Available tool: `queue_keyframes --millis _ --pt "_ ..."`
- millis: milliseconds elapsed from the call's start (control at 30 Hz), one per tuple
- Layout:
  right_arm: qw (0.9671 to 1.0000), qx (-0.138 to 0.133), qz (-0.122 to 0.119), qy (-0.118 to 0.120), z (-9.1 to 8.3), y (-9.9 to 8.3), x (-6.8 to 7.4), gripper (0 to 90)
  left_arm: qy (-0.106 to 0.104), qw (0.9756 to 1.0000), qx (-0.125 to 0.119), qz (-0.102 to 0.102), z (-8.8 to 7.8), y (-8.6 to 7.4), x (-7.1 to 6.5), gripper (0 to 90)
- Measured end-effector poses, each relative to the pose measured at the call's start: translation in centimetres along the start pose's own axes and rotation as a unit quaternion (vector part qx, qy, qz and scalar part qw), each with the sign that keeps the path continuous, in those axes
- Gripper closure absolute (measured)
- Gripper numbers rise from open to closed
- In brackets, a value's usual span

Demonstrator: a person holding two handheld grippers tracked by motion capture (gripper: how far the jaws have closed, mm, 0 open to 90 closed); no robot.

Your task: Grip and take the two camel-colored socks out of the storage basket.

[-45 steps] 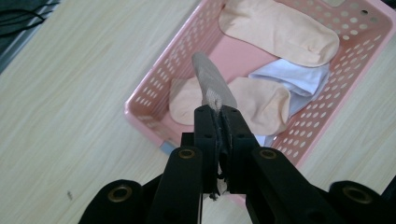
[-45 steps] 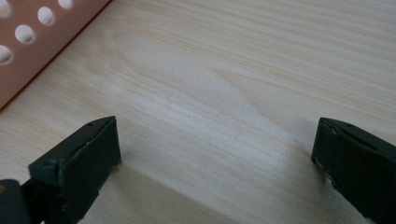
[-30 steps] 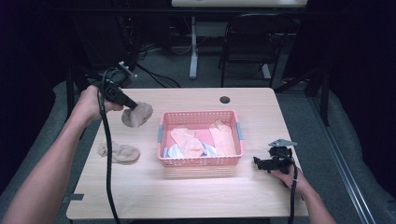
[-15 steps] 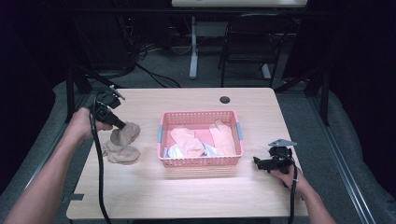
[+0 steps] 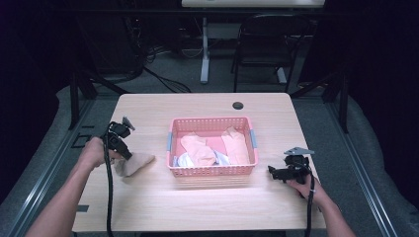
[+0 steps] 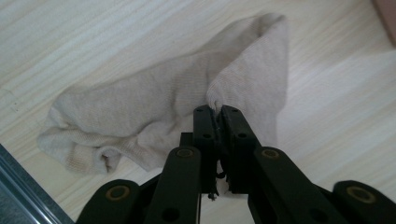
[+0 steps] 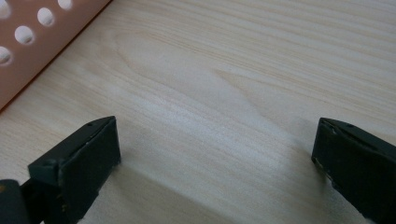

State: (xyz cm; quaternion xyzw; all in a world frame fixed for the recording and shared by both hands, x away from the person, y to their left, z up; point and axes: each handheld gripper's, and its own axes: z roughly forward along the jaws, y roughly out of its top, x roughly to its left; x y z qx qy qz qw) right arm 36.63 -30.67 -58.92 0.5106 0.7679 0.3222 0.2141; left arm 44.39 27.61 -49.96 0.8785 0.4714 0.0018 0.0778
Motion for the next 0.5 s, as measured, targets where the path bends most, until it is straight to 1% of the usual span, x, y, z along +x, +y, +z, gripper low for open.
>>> queue_keyframes --millis 33,67,100,133,167,200,233,267,300,333,367,400,433,467,500 --pt "1.0 0.0 0.0 0.0 0.0 0.0 0.0 0.4 -0.004 1.0 0.001 -0.002 0.3 -0.2 0.2 83.8" --pt "1.0 0.0 0.0 0.0 0.0 0.0 0.0 0.3 -0.009 0.9999 -0.006 -0.009 0.5 -0.4 0.2 80.3" --pt "1.0 0.0 0.0 0.0 0.0 0.0 0.0 0.3 -0.009 0.9999 -0.006 -0.009 0.5 -0.4 0.2 71.4" --pt "1.0 0.0 0.0 0.0 0.0 0.0 0.0 0.3 0.005 0.9997 -0.016 -0.02 0.5 -0.9 0.3 62.4" --pt "1.0 0.0 0.0 0.0 0.0 0.0 0.0 0.3 0.005 0.9997 -0.016 -0.02 0.5 -0.9 0.3 55.1" --pt "1.0 0.0 0.0 0.0 0.0 0.0 0.0 0.4 0.002 0.9992 -0.026 -0.03 0.5 -1.2 0.2 46.1" --pt "1.0 0.0 0.0 0.0 0.0 0.0 0.0 0.4 0.001 0.9985 -0.038 -0.04 0.3 -1.6 0.2 46.1" --pt "1.0 0.0 0.0 0.0 0.0 0.0 0.0 0.3 0.003 0.9978 -0.05 -0.044 0.1 -2.0 0.1 37.6" --pt "1.0 0.0 0.0 0.0 0.0 0.0 0.0 0.3 0.007 0.997 -0.061 -0.048 -0.1 -2.4 -0.2 31.8" --pt "1.0 0.0 0.0 0.0 0.0 0.0 0.0 0.3 0.019 0.9955 -0.077 -0.052 -0.6 -3.3 -0.5 21.4" --pt "1.0 0.0 0.0 0.0 0.0 0.0 0.0 0.3 0.019 0.9955 -0.077 -0.052 -0.6 -3.3 -0.5 17.3" --pt "1.0 0.0 0.0 0.0 0.0 0.0 0.0 0.3 0.024 0.9947 -0.085 -0.052 -0.9 -3.8 -0.7 17.3" --pt "1.0 0.0 0.0 0.0 0.0 0.0 0.0 0.3 0.029 0.9935 -0.096 -0.054 -1.1 -4.4 -1.0 15.2" --pt "1.0 0.0 0.0 0.0 0.0 0.0 0.0 0.3 0.035 0.9926 -0.102 -0.055 -1.2 -4.9 -1.2 13.2" --pt "1.0 0.0 0.0 0.0 0.0 0.0 0.0 0.3 0.04 0.9917 -0.107 -0.058 -1.3 -5.5 -1.5 13.2"
